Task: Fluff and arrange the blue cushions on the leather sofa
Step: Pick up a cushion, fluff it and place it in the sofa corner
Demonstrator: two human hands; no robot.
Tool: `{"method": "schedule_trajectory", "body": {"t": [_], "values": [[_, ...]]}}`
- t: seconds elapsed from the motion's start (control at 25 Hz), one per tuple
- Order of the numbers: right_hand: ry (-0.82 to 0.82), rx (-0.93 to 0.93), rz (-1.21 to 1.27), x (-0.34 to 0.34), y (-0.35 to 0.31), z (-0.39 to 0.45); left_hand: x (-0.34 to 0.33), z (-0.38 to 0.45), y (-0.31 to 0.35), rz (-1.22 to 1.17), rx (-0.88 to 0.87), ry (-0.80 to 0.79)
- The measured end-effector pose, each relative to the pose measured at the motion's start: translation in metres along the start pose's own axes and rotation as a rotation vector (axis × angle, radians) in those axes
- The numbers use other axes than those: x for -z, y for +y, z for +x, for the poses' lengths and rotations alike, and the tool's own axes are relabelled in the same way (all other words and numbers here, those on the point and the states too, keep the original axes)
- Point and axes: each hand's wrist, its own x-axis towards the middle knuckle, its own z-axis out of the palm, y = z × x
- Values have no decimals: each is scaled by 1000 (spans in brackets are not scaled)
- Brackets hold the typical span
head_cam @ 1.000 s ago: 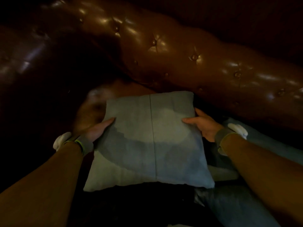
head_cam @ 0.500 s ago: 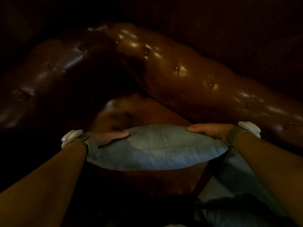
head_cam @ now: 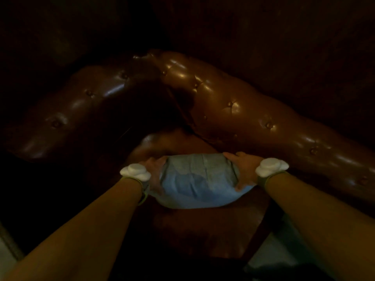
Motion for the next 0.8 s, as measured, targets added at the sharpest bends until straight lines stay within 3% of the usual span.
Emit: {"method": "schedule_trajectory", "body": {"t": [0.24,0.44,0.52,0.64,0.8], "values": [[204,-145,-301,-42,-25,9,-31,5,-4,-19,66,114],[481,-24,-404,-35,-43,19,-25,-8,-17,-8,41,182],[381,-47,-348,-14,-55,16,-17,-13,-23,-33,85,231],[366,-54,-404,21,-79,27,3,-19,-51,-55,112,156],[423,28,-458,76,-144,60,37,-16,-107,-122,450,89]]}}
